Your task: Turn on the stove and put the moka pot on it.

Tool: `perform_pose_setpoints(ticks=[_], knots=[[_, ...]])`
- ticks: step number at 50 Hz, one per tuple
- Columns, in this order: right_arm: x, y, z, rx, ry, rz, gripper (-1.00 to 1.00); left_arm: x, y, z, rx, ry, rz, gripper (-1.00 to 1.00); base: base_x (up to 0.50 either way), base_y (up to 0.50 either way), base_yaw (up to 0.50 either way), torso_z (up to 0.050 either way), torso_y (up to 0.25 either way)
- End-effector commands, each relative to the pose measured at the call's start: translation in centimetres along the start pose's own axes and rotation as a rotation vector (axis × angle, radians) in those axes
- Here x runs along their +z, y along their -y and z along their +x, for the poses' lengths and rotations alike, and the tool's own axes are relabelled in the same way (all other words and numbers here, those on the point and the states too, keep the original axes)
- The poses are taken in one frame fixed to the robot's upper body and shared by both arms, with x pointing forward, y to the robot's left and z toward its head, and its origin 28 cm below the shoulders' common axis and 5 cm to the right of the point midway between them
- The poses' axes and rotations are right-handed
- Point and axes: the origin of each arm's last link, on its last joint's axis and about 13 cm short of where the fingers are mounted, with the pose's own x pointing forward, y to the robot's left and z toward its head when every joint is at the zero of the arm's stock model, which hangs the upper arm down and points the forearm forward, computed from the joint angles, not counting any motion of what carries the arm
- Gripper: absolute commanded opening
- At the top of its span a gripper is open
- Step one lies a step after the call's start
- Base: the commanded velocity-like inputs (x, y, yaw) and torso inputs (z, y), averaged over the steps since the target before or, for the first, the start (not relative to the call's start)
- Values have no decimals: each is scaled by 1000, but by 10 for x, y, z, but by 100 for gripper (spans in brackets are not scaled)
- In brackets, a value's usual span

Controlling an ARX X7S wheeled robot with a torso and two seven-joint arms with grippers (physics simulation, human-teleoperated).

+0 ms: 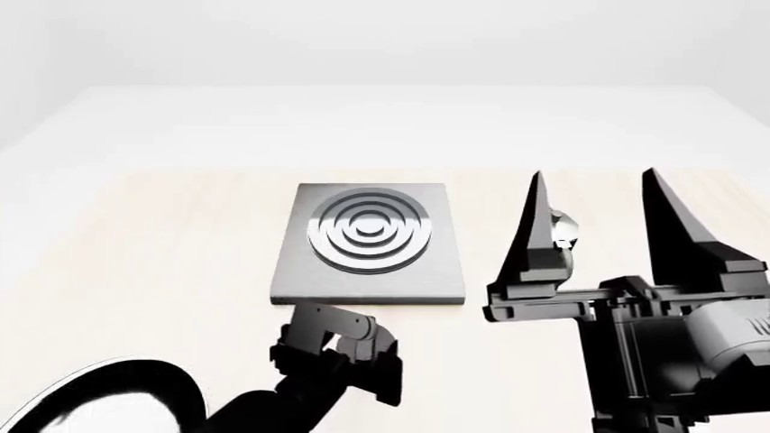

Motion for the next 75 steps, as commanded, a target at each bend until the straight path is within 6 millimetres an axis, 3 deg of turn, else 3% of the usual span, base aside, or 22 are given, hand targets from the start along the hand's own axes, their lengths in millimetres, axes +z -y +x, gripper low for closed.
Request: perform_pose_setpoints(ticks=[1,51,56,75], knots=[[-4,0,-3,0,-3,-3,100,-5,1,5,-21,-2,-27,100,0,0,0,0,0],[-4,-2,-2,9,-4,0,100,-20,1,13,-46,-45,-69,100,0,0,0,0,0],[3,-2,2,8,-1,1,100,-21,4,12,-59,-49,-73,100,0,0,0,0,0],[-3,-2,-2,10,-2,0,100,-27,7,15,-85,-62,-83,100,0,0,0,0,0]])
